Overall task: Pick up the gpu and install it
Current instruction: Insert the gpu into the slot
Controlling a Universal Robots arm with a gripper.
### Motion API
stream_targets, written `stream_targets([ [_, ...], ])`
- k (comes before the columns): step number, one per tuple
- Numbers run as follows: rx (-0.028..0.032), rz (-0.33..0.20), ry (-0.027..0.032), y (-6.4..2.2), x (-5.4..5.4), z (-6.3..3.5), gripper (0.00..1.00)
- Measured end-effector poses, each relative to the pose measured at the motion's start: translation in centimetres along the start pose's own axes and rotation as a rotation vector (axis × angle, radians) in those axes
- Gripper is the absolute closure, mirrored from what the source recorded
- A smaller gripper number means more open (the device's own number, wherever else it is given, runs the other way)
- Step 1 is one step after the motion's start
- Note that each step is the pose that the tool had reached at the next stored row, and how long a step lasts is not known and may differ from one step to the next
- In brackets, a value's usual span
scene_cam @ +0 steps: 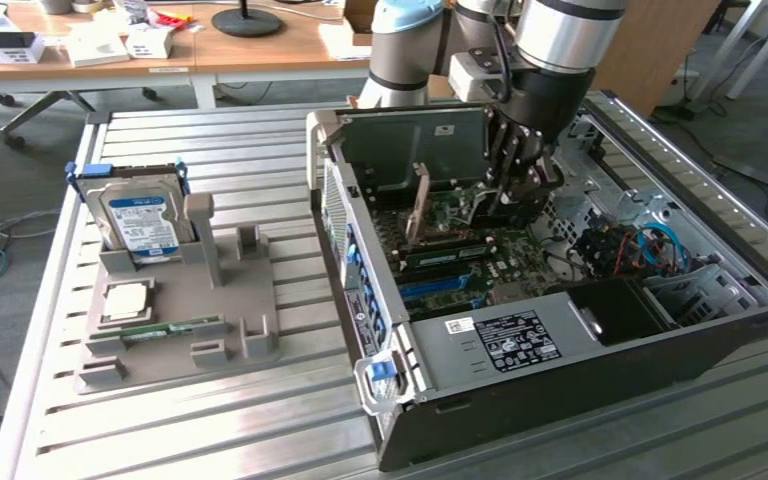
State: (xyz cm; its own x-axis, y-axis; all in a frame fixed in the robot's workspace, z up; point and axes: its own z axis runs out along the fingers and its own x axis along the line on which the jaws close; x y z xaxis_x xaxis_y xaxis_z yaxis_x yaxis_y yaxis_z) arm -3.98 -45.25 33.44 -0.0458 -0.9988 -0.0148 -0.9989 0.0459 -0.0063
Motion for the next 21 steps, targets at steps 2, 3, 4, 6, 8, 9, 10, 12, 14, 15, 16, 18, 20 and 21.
stream_targets([
  [2, 0.0, 0.0, 0.0, 0.0, 0.0, 0.36, 0.74],
  [3, 0.0, 0.0, 0.0, 0.0, 0.0, 0.55, 0.74],
  [4, 0.0, 0.0, 0.0, 0.01, 0.0, 0.72, 0.74],
  [6, 0.0, 0.0, 0.0001, 0.06, 0.0, 1.09, 0.74],
  [8, -0.0001, 0.0, 0.0001, 0.09, 0.0, 1.45, 0.74],
  [9, -0.0001, 0.0, 0.0, 0.11, 0.0, 1.63, 0.74],
  [10, -0.0001, 0.0, 0.0001, 0.13, 0.0, 1.81, 0.74],
  [12, 0.0, 0.0, 0.0, 0.18, 0.0, 2.17, 0.74],
  [14, 0.0, 0.0, 0.0001, 0.23, 0.0, 2.55, 0.74],
  [15, 0.0, 0.0, 0.0001, 0.26, 0.1, 2.73, 0.74],
  [16, -0.0001, 0.0, 0.0001, 0.29, 0.1, 2.9, 0.74],
  [18, -0.0001, 0.0, 0.0001, 0.32, 0.1, 3.19, 0.74],
  [20, 0.0, 0.0, 0.0001, 0.34, 0.1, 3.48, 0.74],
  [21, 0.0, 0.0, 0.0, 0.35, 0.1, 3.64, 0.74],
])
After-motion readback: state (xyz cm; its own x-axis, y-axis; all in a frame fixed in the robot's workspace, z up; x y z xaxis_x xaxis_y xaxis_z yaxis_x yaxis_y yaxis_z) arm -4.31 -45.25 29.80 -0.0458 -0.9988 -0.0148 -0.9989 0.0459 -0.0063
